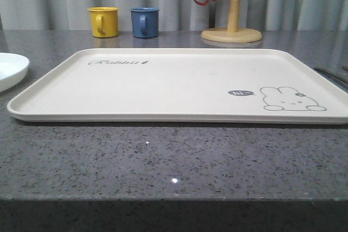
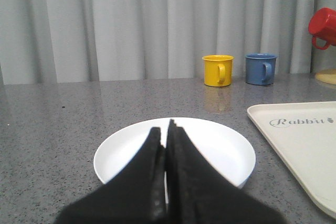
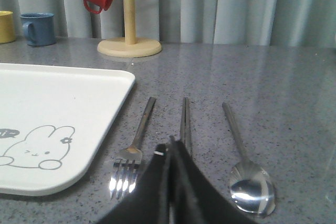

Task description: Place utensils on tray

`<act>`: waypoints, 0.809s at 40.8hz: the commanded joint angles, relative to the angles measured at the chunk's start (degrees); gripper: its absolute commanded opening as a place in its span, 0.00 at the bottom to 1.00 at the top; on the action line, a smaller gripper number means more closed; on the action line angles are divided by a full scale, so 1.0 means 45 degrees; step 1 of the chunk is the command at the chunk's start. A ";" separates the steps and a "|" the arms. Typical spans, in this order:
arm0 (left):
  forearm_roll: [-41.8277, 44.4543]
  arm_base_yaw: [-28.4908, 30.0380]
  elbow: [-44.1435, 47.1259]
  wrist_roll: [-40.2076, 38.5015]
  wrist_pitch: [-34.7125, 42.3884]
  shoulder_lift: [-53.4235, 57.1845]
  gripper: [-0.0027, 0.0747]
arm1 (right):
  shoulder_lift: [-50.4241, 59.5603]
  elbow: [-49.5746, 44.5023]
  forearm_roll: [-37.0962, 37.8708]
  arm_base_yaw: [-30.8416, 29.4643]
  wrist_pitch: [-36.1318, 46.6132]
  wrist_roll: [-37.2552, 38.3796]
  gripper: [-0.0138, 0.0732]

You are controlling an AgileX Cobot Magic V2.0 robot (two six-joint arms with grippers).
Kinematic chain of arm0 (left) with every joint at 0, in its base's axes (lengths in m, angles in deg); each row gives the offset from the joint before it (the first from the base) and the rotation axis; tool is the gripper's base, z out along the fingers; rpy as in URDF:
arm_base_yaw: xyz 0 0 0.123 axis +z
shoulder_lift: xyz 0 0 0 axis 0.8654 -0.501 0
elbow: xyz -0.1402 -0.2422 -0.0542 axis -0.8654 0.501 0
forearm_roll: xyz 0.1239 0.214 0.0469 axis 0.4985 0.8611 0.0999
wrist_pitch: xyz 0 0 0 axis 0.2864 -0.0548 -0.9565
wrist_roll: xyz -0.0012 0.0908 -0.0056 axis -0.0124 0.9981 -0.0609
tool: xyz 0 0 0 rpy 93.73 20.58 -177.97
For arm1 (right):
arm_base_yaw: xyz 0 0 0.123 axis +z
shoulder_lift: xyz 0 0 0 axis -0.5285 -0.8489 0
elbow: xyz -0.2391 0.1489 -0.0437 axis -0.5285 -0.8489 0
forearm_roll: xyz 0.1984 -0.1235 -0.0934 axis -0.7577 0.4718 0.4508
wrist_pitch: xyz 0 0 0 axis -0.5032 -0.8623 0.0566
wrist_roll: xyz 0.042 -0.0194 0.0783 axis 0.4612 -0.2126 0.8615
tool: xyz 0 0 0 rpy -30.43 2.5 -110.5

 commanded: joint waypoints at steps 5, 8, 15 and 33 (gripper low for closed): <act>-0.0111 0.0019 0.0243 -0.0013 0.1084 0.0281 0.01 | 0.0215 -0.0015 0.0104 -0.0084 0.1075 -0.0022 0.03; -0.0111 0.0019 0.0243 -0.0013 0.1084 0.0281 0.01 | 0.0215 -0.0015 0.0104 -0.0084 0.1075 -0.0022 0.03; -0.0111 0.0019 0.0243 -0.0013 0.1084 0.0281 0.01 | 0.0214 -0.0015 0.0104 -0.0084 0.1087 -0.0022 0.03; -0.0544 0.0019 -0.1851 -0.0013 0.0428 0.0208 0.01 | 0.0140 0.2157 -0.0555 -0.0084 0.0016 -0.0034 0.03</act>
